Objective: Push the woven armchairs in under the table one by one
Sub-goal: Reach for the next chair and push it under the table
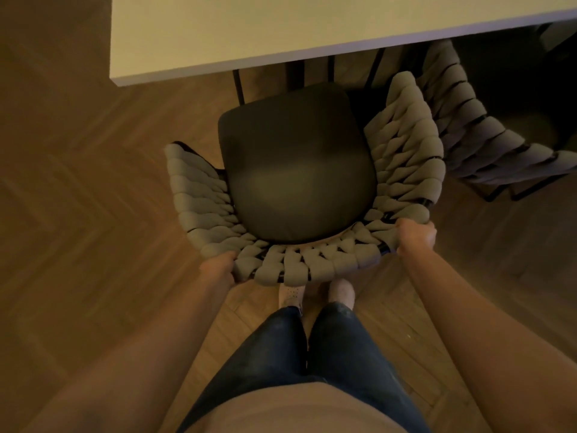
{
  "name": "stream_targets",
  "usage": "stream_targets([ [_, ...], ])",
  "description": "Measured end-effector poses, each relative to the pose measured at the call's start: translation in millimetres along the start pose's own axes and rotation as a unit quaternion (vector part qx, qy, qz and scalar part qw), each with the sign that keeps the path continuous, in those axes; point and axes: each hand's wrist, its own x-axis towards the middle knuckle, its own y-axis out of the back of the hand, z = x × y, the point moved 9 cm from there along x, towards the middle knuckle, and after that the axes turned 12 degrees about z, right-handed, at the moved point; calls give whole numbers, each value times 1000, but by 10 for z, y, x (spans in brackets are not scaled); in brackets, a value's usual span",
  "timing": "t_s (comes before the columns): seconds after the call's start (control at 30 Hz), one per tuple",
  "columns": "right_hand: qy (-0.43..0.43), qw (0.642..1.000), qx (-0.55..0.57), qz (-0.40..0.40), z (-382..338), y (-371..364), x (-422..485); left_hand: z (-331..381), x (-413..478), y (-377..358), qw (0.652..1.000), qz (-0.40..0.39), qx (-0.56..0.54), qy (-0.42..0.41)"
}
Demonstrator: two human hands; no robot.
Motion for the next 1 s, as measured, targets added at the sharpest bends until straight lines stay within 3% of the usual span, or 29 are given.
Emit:
stream_targets([
  [0.13,22,999,18,-24,-139,-71,204,187,-151,-190,999,32,-2,-24],
  [0.27,-23,1000,1,-5,-219,-48,352,382,-209,-302,998,46,8,-44],
  [0.57,-5,996,-26,-84,-737,-345,659,942,-390,-751,993,72,-41,-89],
  [0.83,16,996,-38,-78,-1100,-552,813,1407,-459,-950,985,75,-7,-153],
  [1.0,13,997,-47,-63,-1075,-636,915,1456,-421,-1026,988,71,4,-136],
])
